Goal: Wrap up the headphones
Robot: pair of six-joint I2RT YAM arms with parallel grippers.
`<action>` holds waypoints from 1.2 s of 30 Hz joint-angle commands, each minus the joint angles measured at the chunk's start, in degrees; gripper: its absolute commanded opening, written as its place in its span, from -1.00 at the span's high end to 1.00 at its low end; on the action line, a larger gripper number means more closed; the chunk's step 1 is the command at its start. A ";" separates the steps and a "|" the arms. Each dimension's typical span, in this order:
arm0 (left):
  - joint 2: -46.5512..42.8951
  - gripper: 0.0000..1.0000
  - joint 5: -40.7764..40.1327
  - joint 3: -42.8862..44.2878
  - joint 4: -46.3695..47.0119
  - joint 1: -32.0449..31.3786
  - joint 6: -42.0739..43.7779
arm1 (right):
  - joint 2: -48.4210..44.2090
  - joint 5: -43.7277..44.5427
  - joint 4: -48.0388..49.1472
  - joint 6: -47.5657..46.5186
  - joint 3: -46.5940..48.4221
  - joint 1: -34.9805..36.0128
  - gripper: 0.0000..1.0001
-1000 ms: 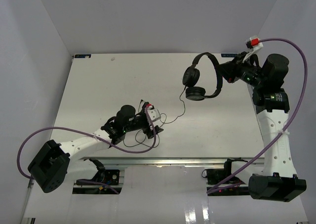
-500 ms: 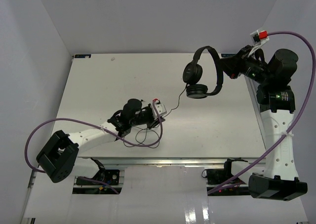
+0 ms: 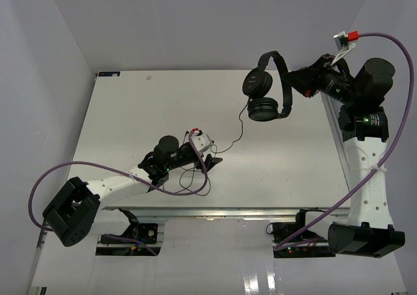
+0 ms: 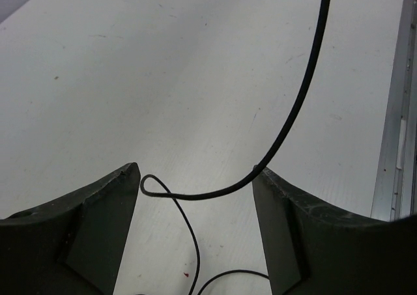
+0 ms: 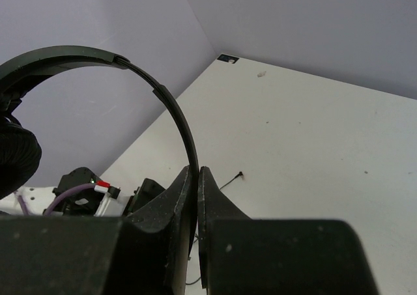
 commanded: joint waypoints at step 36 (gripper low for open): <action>25.20 1.00 -14.25 32.92 -29.43 -4.75 -35.57 | 1.65 39.25 5.02 21.21 -4.13 3.22 0.85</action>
